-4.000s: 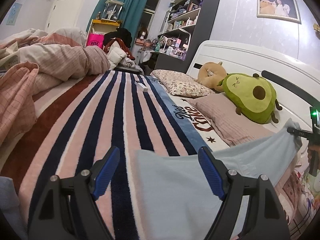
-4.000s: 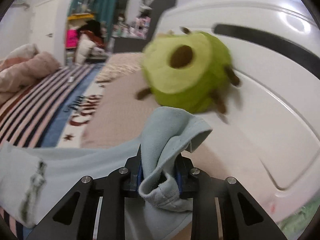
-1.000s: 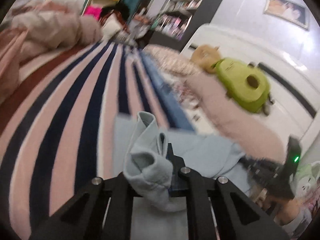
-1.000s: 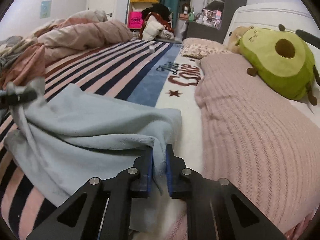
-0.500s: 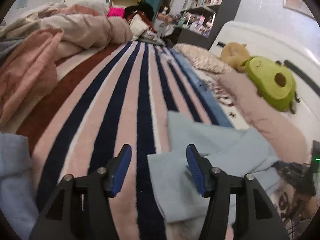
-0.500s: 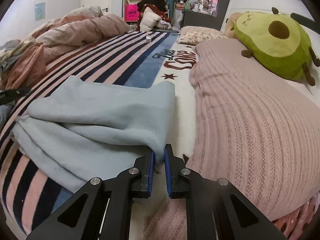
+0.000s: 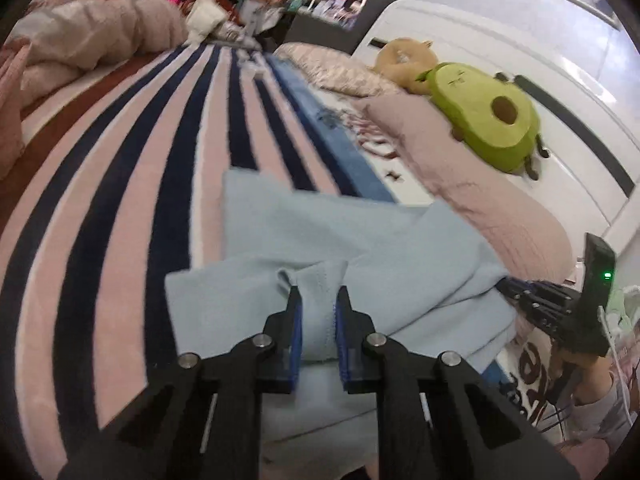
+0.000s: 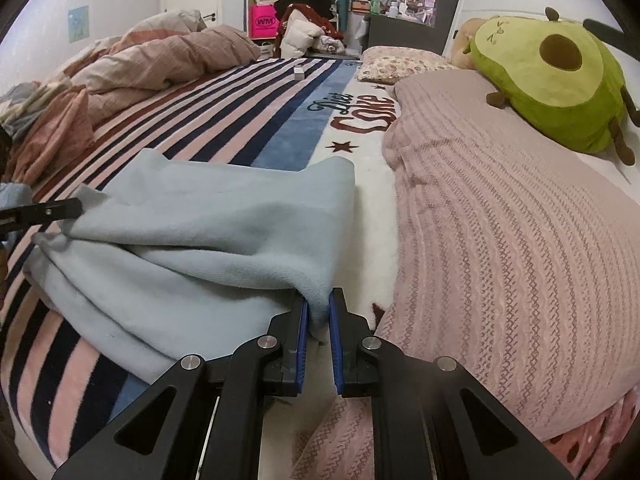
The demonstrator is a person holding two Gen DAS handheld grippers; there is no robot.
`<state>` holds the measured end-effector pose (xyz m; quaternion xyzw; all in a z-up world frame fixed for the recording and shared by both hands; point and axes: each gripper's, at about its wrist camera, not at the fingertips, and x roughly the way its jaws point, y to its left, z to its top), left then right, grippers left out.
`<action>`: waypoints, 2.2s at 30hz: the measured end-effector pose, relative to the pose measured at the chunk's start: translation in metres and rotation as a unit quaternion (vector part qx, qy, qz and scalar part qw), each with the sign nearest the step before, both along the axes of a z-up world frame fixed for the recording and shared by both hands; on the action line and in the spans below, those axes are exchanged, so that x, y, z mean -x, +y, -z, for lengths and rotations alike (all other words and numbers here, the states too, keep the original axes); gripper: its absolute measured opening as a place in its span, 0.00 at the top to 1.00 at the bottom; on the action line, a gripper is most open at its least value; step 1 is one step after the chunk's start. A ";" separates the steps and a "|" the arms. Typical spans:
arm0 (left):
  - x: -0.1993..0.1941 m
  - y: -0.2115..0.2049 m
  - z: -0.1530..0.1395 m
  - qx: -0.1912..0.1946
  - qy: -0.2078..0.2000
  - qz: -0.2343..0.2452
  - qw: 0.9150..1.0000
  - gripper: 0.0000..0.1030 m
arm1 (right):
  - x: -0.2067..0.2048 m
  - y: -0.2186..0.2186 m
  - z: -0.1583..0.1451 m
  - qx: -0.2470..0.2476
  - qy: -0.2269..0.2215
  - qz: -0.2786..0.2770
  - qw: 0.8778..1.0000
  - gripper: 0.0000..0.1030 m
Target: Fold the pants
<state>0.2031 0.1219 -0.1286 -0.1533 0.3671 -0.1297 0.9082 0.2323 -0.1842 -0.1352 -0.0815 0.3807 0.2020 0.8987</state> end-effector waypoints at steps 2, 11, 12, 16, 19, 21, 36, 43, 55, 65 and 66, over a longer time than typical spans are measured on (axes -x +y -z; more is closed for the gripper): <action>0.004 -0.003 -0.012 -0.007 -0.025 0.006 1.000 0.93 | 0.000 -0.002 -0.001 -0.003 -0.001 0.000 1.000 0.95; 0.009 0.002 -0.085 -0.005 -0.101 0.023 0.995 0.93 | 0.004 -0.009 -0.015 -0.021 -0.030 0.015 0.999 0.95; 0.009 0.004 -0.092 -0.005 -0.102 0.026 0.994 0.93 | 0.004 -0.011 -0.017 -0.027 -0.030 0.016 0.999 0.95; 0.005 0.009 -0.097 -0.032 -0.072 0.031 0.996 0.93 | 0.007 -0.007 -0.020 -0.035 -0.011 -0.022 0.999 0.95; -0.005 0.024 -0.072 -0.052 -0.018 0.013 0.998 0.93 | 0.012 0.002 -0.015 -0.026 0.010 -0.056 0.998 0.95; -0.012 0.037 -0.046 -0.058 0.023 -0.007 0.998 0.93 | 0.011 0.005 -0.010 -0.034 0.032 -0.062 0.997 0.95; -0.001 0.077 0.020 0.021 0.098 -0.047 0.994 0.35 | 0.001 -0.008 -0.023 -0.084 0.055 -0.048 0.994 0.56; -0.009 0.070 0.036 0.153 0.088 -0.007 0.984 0.34 | -0.009 -0.002 -0.010 -0.074 0.075 -0.038 0.994 0.56; -0.022 0.032 -0.028 0.044 -0.017 0.015 0.999 0.90 | -0.023 -0.009 -0.009 -0.093 0.080 -0.007 0.992 0.53; -0.036 0.057 0.008 -0.043 0.075 -0.041 0.995 0.74 | -0.026 -0.006 -0.006 -0.101 0.092 -0.009 0.991 0.36; -0.033 0.060 0.011 -0.044 0.079 -0.049 0.995 0.67 | -0.027 -0.006 -0.007 -0.107 0.092 -0.008 0.990 0.35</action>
